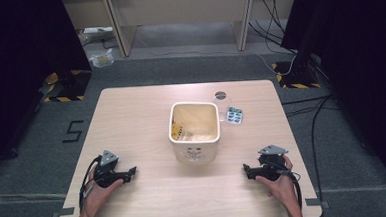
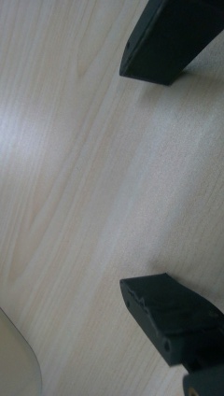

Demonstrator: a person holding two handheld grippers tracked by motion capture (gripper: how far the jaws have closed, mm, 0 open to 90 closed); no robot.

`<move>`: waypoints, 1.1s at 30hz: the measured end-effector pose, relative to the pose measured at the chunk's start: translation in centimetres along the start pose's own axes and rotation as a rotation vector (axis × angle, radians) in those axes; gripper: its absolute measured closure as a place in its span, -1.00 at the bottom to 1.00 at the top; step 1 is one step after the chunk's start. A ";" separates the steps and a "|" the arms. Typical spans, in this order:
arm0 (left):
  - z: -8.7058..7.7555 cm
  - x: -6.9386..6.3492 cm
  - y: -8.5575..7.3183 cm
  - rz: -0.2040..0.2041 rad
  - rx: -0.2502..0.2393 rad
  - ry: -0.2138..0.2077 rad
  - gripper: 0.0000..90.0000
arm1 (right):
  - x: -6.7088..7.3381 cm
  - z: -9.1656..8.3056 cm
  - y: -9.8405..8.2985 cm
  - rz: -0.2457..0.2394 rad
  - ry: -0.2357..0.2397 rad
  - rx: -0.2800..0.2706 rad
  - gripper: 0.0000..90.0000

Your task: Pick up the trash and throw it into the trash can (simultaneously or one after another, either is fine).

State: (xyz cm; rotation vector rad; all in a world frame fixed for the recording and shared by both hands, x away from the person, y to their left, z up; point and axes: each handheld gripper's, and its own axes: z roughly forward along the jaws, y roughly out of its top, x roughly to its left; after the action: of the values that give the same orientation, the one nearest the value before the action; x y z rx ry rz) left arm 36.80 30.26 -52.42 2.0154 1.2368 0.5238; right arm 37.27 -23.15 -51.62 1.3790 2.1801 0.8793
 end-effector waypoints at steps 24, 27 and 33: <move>0.0 0.0 0.0 0.000 0.000 0.000 -0.69 | 0.6 -3.6 4.9 -0.123 -0.008 -0.126 -0.66; 0.0 0.0 0.0 0.000 0.000 0.000 -0.69 | 0.9 -4.0 6.6 -0.159 -0.014 -0.146 -0.66; 0.0 0.0 0.0 0.000 0.000 0.000 -0.69 | 1.4 -4.2 9.7 -0.210 0.022 -0.173 -0.65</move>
State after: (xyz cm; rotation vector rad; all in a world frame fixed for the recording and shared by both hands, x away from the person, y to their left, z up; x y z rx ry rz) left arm 36.80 30.26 -52.42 2.0150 1.2370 0.5235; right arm 40.24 -20.05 -41.86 1.0430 2.1596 0.9798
